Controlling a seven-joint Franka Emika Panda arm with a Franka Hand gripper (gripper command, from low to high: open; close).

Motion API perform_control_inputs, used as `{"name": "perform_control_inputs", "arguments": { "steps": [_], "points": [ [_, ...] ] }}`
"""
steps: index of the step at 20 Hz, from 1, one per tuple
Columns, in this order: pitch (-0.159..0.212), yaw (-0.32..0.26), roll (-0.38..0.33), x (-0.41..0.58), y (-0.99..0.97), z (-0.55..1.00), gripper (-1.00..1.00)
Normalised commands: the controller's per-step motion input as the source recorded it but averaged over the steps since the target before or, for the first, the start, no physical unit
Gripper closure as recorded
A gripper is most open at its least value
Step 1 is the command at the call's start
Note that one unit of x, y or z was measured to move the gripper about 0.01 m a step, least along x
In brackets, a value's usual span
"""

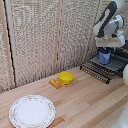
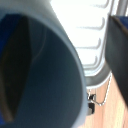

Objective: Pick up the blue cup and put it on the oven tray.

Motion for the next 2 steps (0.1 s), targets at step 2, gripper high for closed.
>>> {"name": "perform_control_inputs", "arguments": {
  "steps": [2],
  "points": [
    [0.026, -0.001, 0.039, 0.019, -0.04, 0.61, -1.0]
  ]
}}
